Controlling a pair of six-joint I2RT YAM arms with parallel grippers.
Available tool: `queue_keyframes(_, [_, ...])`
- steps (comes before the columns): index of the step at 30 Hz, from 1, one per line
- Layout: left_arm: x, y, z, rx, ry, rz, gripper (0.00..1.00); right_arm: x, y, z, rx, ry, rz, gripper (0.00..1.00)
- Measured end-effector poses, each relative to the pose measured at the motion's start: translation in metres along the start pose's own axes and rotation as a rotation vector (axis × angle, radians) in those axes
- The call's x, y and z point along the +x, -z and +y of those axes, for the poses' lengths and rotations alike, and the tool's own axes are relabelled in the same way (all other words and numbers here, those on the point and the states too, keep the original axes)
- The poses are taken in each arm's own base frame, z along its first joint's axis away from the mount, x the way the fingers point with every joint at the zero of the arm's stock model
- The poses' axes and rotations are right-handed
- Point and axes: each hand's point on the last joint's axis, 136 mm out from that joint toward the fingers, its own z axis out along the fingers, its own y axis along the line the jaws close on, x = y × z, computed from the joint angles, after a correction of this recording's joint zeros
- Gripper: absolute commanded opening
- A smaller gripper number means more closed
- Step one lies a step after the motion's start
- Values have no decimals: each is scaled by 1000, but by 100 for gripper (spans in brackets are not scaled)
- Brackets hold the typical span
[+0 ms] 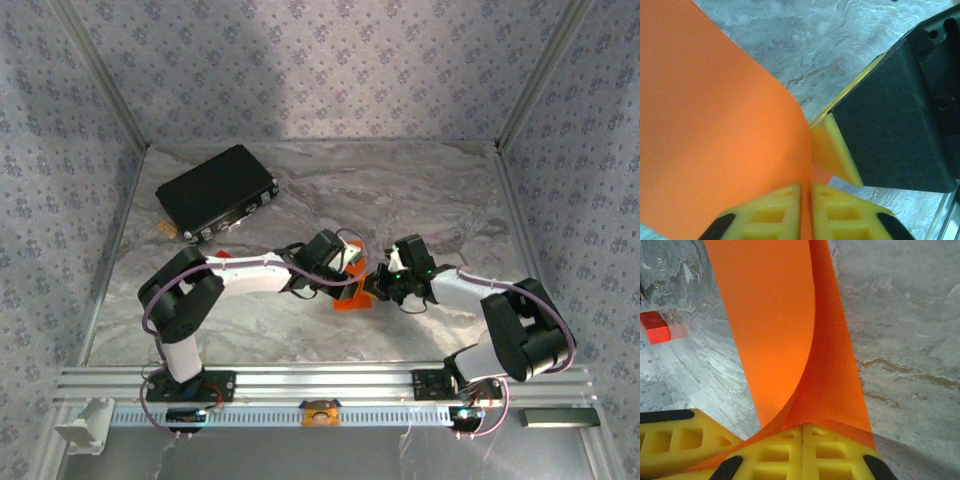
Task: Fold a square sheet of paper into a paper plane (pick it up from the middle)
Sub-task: Fold the triangle a second time at the center of the table.
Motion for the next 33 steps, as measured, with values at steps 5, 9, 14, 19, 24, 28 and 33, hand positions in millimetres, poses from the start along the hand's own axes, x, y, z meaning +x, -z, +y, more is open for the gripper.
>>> queue_keyframes(5, [0, 1, -3, 14, 0, 4, 20, 0, 0, 0, 0, -7, 0, 2])
queue_keyframes(9, [-1, 2, -2, 19, 4, 5, 20, 0, 0, 0, -1, -10, -1, 1])
queue_keyframes(14, [-2, 3, -3, 28, 8, 4, 17, 0, 0, 0, -1, -11, -1, 1])
queue_keyframes(19, [-2, 3, -3, 34, 16, 6, 9, 0, 0, 0, -1, -13, -1, 1])
queue_keyframes(24, [-2, 3, -4, 37, 17, 7, 0, 0, 0, 0, 0, -13, -1, 1])
queue_keyframes(28, [-4, 4, -1, 33, 25, 3, 0, -1, 0, 0, 2, -13, -4, 1])
queue_keyframes(33, [-5, 6, 1, 41, 33, 4, 0, 1, -3, -2, 12, -15, 5, 1])
